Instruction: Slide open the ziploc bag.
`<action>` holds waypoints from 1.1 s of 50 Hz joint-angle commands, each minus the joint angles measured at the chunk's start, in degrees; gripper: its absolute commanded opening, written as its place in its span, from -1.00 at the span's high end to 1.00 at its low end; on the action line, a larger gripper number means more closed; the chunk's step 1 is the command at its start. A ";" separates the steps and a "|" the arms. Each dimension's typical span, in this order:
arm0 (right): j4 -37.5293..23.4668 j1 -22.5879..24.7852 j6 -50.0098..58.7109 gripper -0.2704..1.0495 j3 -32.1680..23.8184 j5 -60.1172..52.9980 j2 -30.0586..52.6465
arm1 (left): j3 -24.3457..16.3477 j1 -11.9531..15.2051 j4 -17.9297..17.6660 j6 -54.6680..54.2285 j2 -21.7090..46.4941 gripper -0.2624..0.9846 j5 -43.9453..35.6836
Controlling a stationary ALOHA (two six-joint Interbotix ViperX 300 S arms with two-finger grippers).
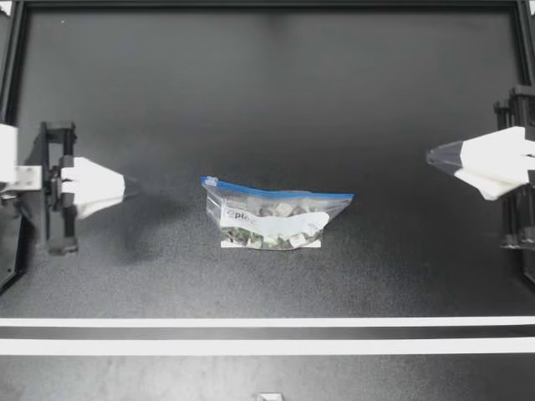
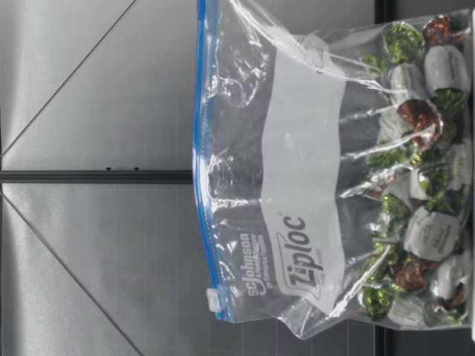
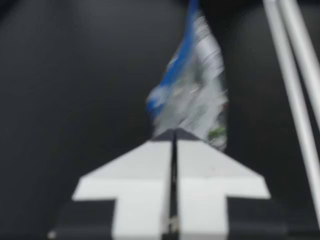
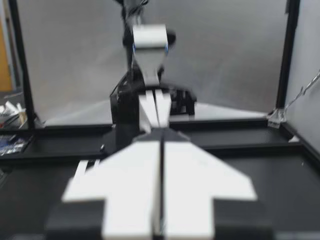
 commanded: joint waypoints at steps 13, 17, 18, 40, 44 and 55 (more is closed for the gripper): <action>-0.09 -1.67 -0.26 0.83 -8.17 -2.72 8.96 | 0.62 1.23 -1.41 -0.62 13.10 0.39 -15.82; -0.09 -2.64 -0.26 0.82 -9.67 -2.72 11.07 | -0.35 1.05 -1.41 -0.97 15.82 0.08 -16.44; -0.09 -2.90 -0.26 0.82 -10.11 -2.90 11.69 | -0.62 0.97 -1.32 -1.32 16.87 -0.04 -16.70; -0.18 -3.78 -0.53 0.24 -18.63 -2.90 24.43 | -8.61 -0.97 2.29 -6.68 31.82 -0.20 -23.73; -0.26 -3.78 -0.44 0.07 -19.95 -2.90 26.37 | -9.93 -1.32 2.29 -6.59 32.96 -0.19 -23.82; -0.97 -3.78 -0.44 0.00 -23.64 -2.46 33.22 | -10.28 -1.85 2.29 -6.68 32.87 0.01 -24.08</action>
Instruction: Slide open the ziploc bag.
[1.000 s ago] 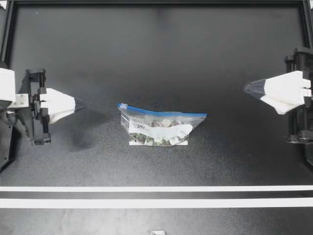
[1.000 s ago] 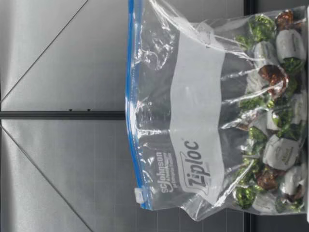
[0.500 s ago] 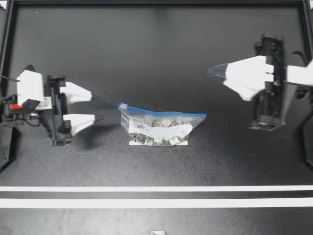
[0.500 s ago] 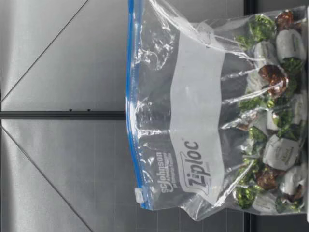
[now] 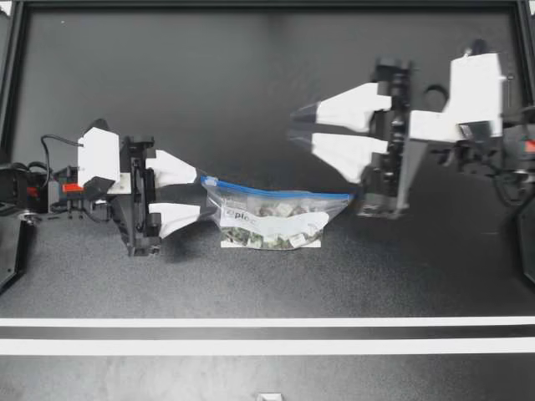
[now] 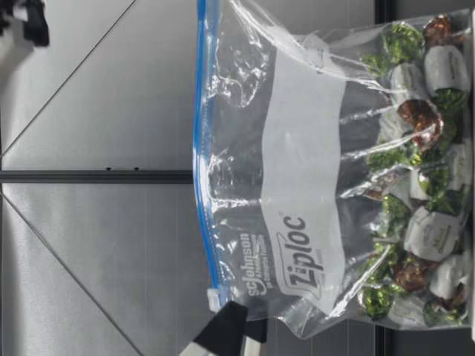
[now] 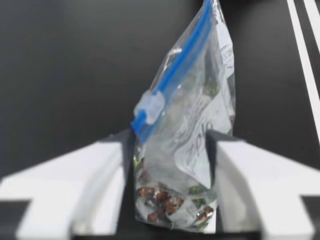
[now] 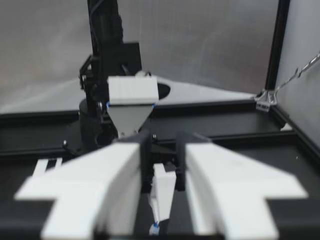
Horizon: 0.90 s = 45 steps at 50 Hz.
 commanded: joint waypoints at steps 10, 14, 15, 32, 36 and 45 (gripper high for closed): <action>-1.23 0.00 0.09 -0.02 -7.73 1.93 8.53 | -0.70 -1.05 0.09 -0.09 -1.23 0.56 -0.44; -2.37 0.70 0.09 -0.04 -10.11 4.75 11.07 | -0.79 -1.23 0.18 0.09 -1.58 0.73 -0.35; -2.99 0.97 0.09 -0.05 -10.72 5.71 11.87 | -0.88 -1.14 0.18 0.09 -1.67 0.78 -0.26; -5.45 3.87 0.00 -0.20 -17.23 16.96 20.04 | -0.88 -1.23 0.26 1.58 -3.78 0.86 0.97; -5.45 3.78 -0.26 -0.21 -17.67 18.02 21.53 | -0.88 -1.32 0.44 2.29 -4.75 0.86 1.85; -5.54 3.43 -0.62 -0.21 -18.72 18.72 23.73 | -0.88 -1.76 0.62 2.72 -5.10 0.86 3.16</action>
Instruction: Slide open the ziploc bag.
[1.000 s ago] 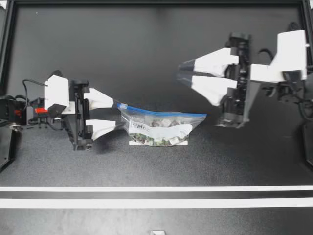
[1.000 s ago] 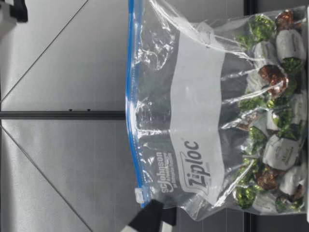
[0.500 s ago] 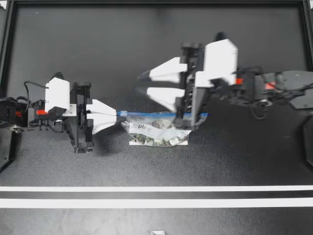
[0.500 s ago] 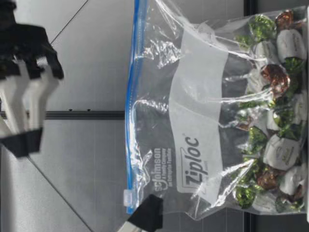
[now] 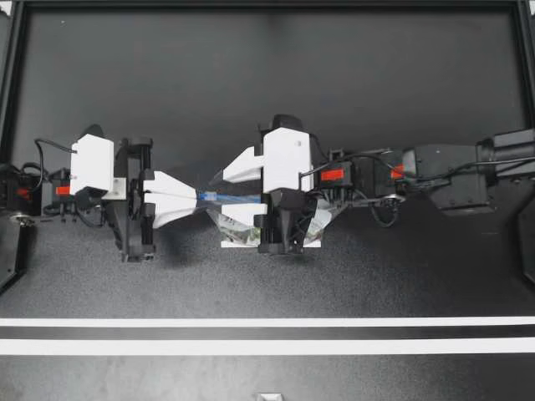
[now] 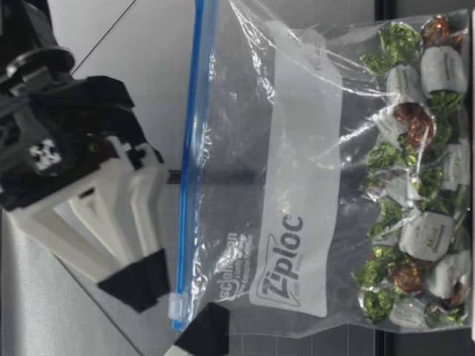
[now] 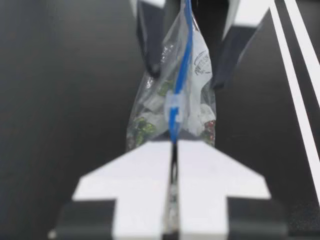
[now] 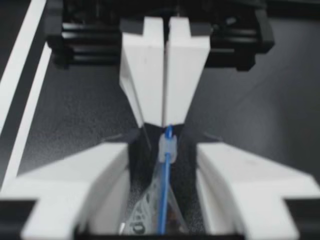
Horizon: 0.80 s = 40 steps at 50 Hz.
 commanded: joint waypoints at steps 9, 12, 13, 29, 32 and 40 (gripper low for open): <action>0.00 -0.35 0.00 -0.21 -2.46 0.97 0.26 | -0.79 -0.26 0.18 0.09 -1.23 0.86 -0.09; 0.00 -0.35 0.00 -0.20 -2.55 1.58 0.44 | -0.79 -0.26 0.18 0.18 -1.23 0.86 -0.09; -0.09 -0.35 0.00 -0.19 -2.72 2.02 0.53 | -0.79 -0.26 0.18 0.18 -1.14 0.86 -0.09; 0.00 -0.35 0.35 0.15 -3.08 3.69 0.26 | -0.53 -0.26 0.18 0.18 -1.05 0.86 -0.09; 0.00 -0.35 0.35 0.27 -3.08 3.78 0.18 | -0.53 -0.26 0.18 0.18 -1.05 0.86 0.00; 0.09 -0.35 0.26 0.53 -2.99 5.63 -0.44 | -0.53 -0.26 0.18 0.18 -0.97 0.86 0.18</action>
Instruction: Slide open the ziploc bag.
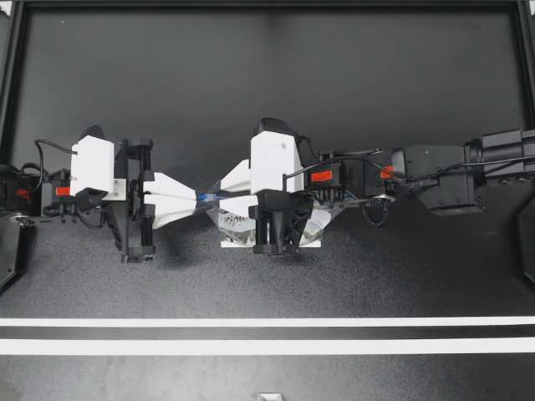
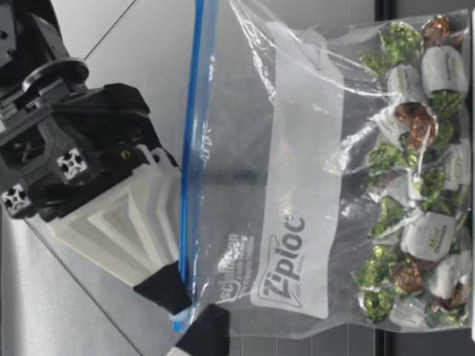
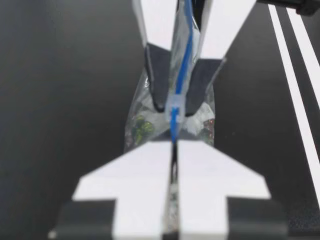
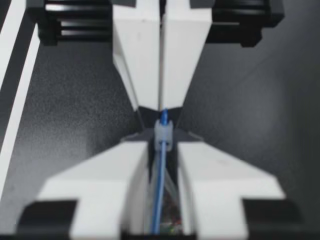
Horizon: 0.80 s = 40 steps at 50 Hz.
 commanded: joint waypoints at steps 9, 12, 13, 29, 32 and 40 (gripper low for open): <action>-0.09 -0.26 -0.70 0.67 -0.97 7.21 -4.39 | -0.26 -0.09 -0.18 0.09 -0.62 0.86 0.35; -0.09 -0.26 -0.97 0.68 -0.79 9.05 -5.19 | -0.26 -0.09 -0.35 0.18 -0.44 0.86 0.35; -0.09 -0.26 -0.97 0.68 -0.70 9.49 -5.45 | -0.26 -0.09 -0.44 0.18 -0.35 0.86 0.35; -0.18 -0.26 -1.32 0.68 5.01 13.71 -11.07 | -0.26 -0.09 -1.23 0.88 0.88 0.86 0.35; -0.18 -0.26 -1.76 0.68 6.50 13.97 -12.39 | -0.18 -0.09 -1.14 0.88 0.97 0.86 0.35; -0.18 -0.53 -2.64 0.68 10.99 14.15 -16.17 | -0.26 -0.09 -1.23 0.88 1.05 0.86 0.35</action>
